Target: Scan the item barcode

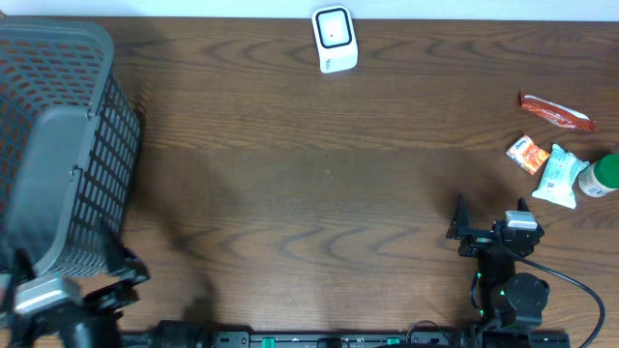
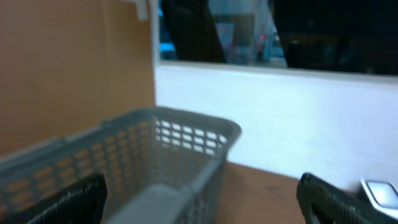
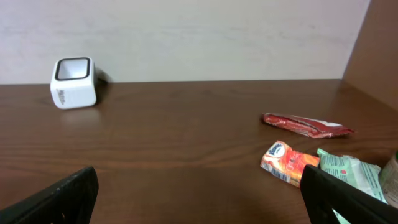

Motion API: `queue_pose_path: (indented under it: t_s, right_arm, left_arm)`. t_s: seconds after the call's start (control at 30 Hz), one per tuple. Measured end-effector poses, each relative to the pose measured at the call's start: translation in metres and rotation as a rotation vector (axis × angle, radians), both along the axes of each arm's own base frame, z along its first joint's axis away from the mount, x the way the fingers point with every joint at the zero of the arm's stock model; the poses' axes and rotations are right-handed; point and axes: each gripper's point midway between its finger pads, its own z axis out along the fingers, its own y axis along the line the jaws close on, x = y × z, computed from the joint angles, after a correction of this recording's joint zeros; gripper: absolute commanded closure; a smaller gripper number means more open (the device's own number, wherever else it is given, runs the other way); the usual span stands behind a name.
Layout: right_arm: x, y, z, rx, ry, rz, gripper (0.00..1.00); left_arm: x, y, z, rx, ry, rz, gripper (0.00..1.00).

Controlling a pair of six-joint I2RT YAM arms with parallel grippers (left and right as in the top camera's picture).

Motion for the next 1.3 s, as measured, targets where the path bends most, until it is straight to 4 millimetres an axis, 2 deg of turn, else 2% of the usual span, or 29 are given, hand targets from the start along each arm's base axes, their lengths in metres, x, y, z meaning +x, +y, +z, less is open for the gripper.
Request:
queue_pose_path:
  t_s: [0.27, 0.5, 0.87, 1.13, 1.3]
  right_arm:
    - [0.0, 0.0, 0.0, 0.0, 0.0, 0.0, 0.01]
    - [0.0, 0.0, 0.0, 0.0, 0.0, 0.0, 0.01]
    - [0.0, 0.0, 0.0, 0.0, 0.0, 0.0, 0.01]
    - [0.0, 0.0, 0.0, 0.0, 0.0, 0.0, 0.01]
    - [0.0, 0.0, 0.0, 0.0, 0.0, 0.0, 0.01]
  left_arm:
    - [0.037, -0.009, -0.07, -0.058, 0.049, -0.044, 0.02]
    - [0.06, -0.011, -0.113, -0.108, 0.105, -0.048, 0.02]
    - [0.084, -0.014, -0.18, -0.167, 0.193, -0.044, 0.02]
    - [0.097, -0.02, -0.198, -0.231, 0.145, -0.083, 0.02]
    - [0.101, -0.024, -0.223, -0.241, 0.194, -0.099, 0.02]
